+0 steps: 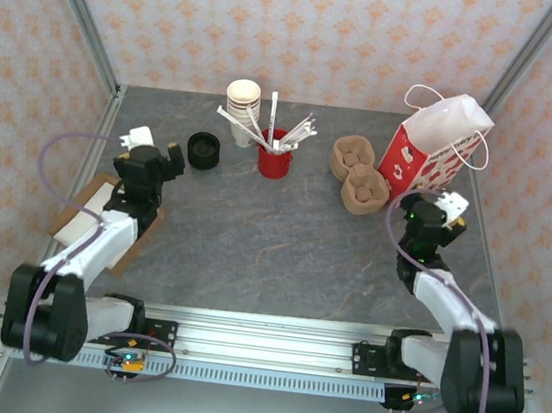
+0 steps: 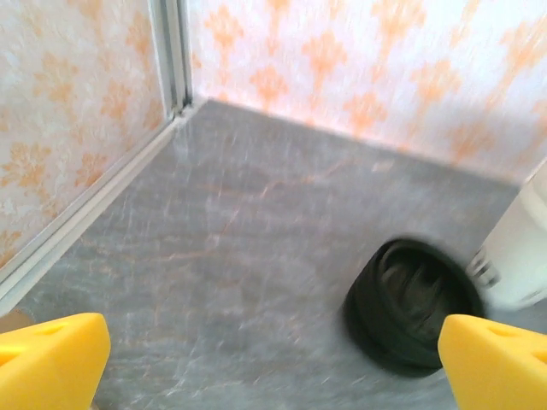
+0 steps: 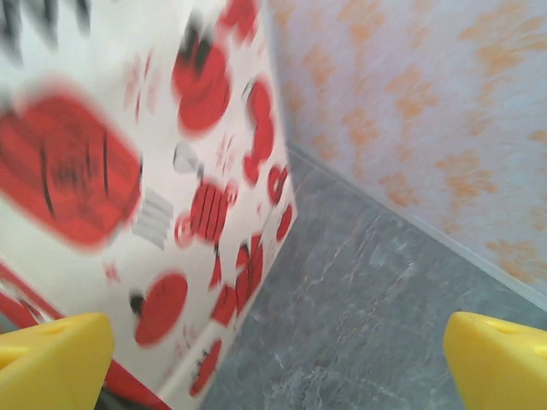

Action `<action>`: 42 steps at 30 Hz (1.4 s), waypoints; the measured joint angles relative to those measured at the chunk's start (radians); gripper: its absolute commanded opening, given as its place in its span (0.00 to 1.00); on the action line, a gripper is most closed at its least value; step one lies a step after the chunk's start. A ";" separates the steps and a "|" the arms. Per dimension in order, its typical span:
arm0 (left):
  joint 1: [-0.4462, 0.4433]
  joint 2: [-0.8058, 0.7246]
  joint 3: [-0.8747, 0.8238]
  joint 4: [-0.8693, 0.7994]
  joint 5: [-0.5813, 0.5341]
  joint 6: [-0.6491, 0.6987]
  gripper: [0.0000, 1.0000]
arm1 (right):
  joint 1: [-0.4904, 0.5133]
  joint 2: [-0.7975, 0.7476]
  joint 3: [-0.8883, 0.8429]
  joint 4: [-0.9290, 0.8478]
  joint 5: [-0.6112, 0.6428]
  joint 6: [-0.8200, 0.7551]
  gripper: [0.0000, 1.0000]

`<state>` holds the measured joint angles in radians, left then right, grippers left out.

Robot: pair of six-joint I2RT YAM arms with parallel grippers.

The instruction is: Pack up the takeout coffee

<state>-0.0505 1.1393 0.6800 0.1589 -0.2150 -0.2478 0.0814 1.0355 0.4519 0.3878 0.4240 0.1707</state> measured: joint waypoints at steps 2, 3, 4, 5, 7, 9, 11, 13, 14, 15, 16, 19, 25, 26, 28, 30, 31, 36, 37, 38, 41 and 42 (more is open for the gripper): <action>-0.003 -0.042 0.043 -0.068 0.050 -0.073 0.91 | 0.002 -0.128 0.029 -0.087 -0.016 0.051 0.95; -0.011 -0.049 0.061 -0.101 0.080 -0.106 0.90 | 0.008 -0.182 0.036 -0.116 -0.045 0.067 0.95; -0.024 -0.048 0.071 -0.125 0.107 -0.132 0.89 | 0.022 -0.222 0.043 -0.144 -0.077 0.080 0.95; -0.046 -0.042 0.084 -0.164 0.135 -0.153 0.88 | 0.047 -0.254 0.053 -0.175 -0.108 0.087 0.95; -0.093 -0.019 0.110 -0.242 0.177 -0.177 0.87 | 0.134 -0.269 0.098 -0.253 -0.163 0.083 0.95; -0.125 0.001 0.133 -0.308 0.201 -0.185 0.84 | 0.224 -0.243 0.161 -0.326 -0.218 0.073 0.94; -0.133 0.018 0.156 -0.377 0.197 -0.193 0.82 | 0.301 -0.191 0.240 -0.404 -0.282 0.060 0.91; -0.132 0.041 0.180 -0.429 0.185 -0.197 0.80 | 0.342 -0.139 0.311 -0.467 -0.327 0.049 0.89; -0.130 0.058 0.195 -0.450 0.182 -0.198 0.78 | 0.361 -0.108 0.350 -0.500 -0.344 0.040 0.87; -0.130 0.078 0.212 -0.465 0.183 -0.198 0.76 | 0.375 -0.079 0.384 -0.528 -0.359 0.029 0.85; -0.130 0.102 0.232 -0.476 0.185 -0.199 0.74 | 0.386 -0.048 0.424 -0.566 -0.373 0.014 0.84; -0.130 0.164 0.287 -0.503 0.189 -0.197 0.71 | 0.398 0.034 0.544 -0.665 -0.396 -0.026 0.82; -0.096 0.281 0.407 -0.526 0.193 -0.189 0.58 | 0.401 0.136 0.718 -0.740 -0.480 -0.068 0.80; -0.080 0.314 0.439 -0.527 0.200 -0.186 0.56 | 0.403 0.144 0.724 -0.740 -0.498 -0.068 0.80; -0.048 0.374 0.500 -0.531 0.225 -0.179 0.54 | 0.410 0.164 0.729 -0.740 -0.529 -0.067 0.80; -0.013 0.433 0.574 -0.534 0.276 -0.179 0.52 | 0.415 0.190 0.731 -0.740 -0.553 -0.067 0.80; 0.005 0.465 0.621 -0.539 0.307 -0.179 0.51 | 0.418 0.204 0.731 -0.740 -0.562 -0.067 0.80; 0.040 0.624 0.911 -0.573 0.397 -0.178 0.49 | 0.422 0.235 0.731 -0.741 -0.586 -0.059 0.80; 0.039 0.655 0.967 -0.577 0.411 -0.178 0.48 | 0.422 0.237 0.731 -0.741 -0.587 -0.058 0.80; 0.037 0.692 1.034 -0.588 0.427 -0.178 0.48 | 0.422 0.238 0.731 -0.741 -0.590 -0.056 0.80; 0.030 0.823 1.247 -0.645 0.466 -0.164 0.47 | 0.422 0.243 0.731 -0.741 -0.594 -0.052 0.80; 0.026 0.871 1.318 -0.666 0.473 -0.156 0.47 | 0.423 0.244 0.731 -0.740 -0.596 -0.051 0.80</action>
<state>-0.0242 2.0106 1.9984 -0.5072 0.2577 -0.4034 0.5045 1.2797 1.1831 -0.3527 -0.1722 0.1192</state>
